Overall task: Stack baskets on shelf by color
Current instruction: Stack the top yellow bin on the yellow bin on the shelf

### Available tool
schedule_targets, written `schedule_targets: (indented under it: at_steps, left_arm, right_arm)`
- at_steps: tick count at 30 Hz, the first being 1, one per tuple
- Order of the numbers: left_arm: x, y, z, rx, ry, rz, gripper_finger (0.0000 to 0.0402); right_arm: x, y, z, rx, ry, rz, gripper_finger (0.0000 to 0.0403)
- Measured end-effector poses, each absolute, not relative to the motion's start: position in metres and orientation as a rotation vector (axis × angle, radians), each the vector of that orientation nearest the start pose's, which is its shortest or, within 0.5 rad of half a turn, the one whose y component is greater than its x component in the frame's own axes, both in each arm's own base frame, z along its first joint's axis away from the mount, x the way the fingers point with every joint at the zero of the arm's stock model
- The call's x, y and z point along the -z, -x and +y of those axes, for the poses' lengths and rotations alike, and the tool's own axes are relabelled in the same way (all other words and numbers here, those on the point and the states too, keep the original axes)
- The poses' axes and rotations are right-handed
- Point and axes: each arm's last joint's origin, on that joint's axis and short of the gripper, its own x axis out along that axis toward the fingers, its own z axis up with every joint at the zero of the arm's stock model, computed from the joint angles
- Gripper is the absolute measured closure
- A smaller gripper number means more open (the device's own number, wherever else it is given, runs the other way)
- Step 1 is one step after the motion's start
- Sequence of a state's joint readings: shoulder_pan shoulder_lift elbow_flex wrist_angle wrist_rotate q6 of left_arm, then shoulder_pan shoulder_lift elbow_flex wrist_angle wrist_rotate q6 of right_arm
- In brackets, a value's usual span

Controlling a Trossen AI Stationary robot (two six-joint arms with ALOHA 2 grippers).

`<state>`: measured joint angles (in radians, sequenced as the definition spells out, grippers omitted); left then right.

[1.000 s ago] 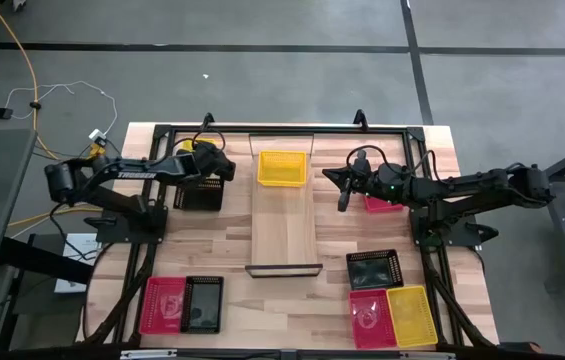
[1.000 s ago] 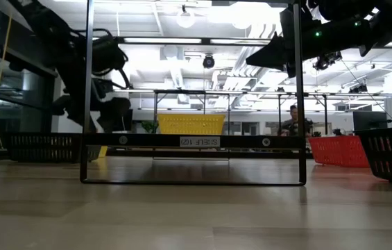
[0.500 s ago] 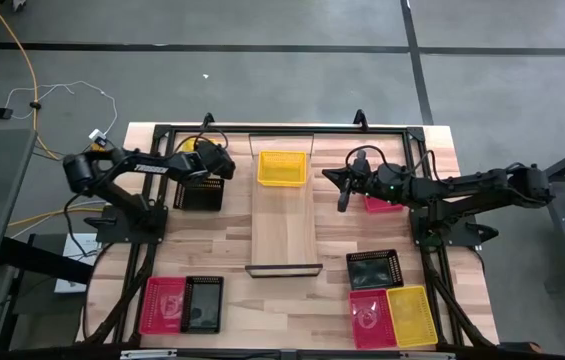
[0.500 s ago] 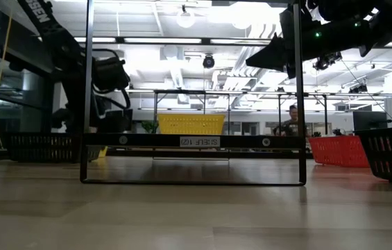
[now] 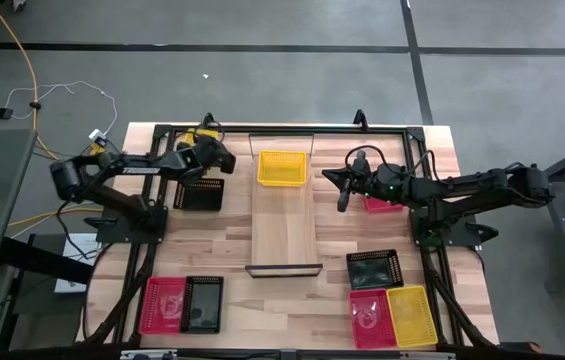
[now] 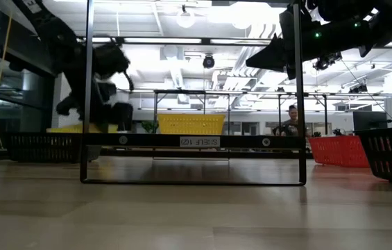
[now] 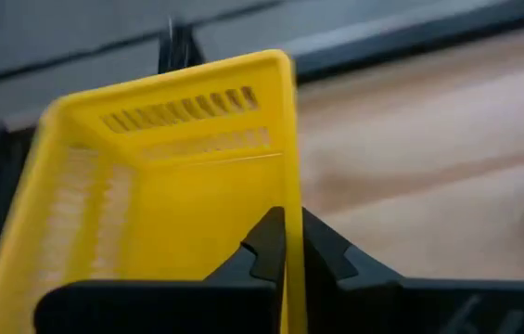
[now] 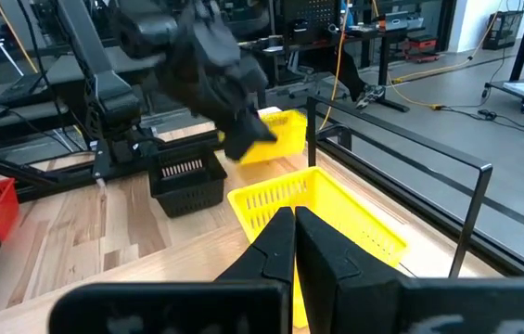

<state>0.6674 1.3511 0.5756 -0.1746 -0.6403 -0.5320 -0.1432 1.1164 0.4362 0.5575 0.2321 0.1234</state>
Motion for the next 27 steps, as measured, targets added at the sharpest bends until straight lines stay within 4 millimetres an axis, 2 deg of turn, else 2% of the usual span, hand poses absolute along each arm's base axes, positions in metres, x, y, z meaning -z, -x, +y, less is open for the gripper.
schedule_targets:
  at_steps: [6,10,13,17,21,24,27]
  left_arm:
    - [-0.220,-0.172,0.144,-1.383,0.277,0.541,0.0400]
    - [-0.264,-0.172,0.121,-1.317,0.118,0.486,0.0401]
    - [-0.288,-0.177,0.098,-1.185,-0.006,0.471,0.0401]
    - [-0.303,-0.191,0.068,-0.955,-0.192,0.504,0.0401]
    - [-0.304,-0.212,0.043,-0.778,-0.394,0.543,0.0401]
    - [-0.306,-0.231,0.032,-0.679,-0.522,0.572,0.0401]
    - [-0.305,-0.253,0.029,-0.575,-0.612,0.614,0.0401]
  right_arm:
    - [-0.221,-0.224,-0.039,0.382,-0.108,0.102,0.0402]
    - [-0.222,-0.224,-0.040,0.403,-0.096,0.103,0.0402]
    - [-0.222,-0.224,-0.041,0.441,-0.094,0.101,0.0402]
    - [-0.222,-0.223,-0.042,0.490,-0.072,0.099,0.0402]
    - [-0.229,-0.220,-0.042,0.527,-0.053,0.063,0.0402]
    - [-0.238,-0.214,-0.042,0.541,-0.040,0.020,0.0402]
    - [-0.248,-0.206,-0.041,0.555,-0.042,-0.031,0.0402]
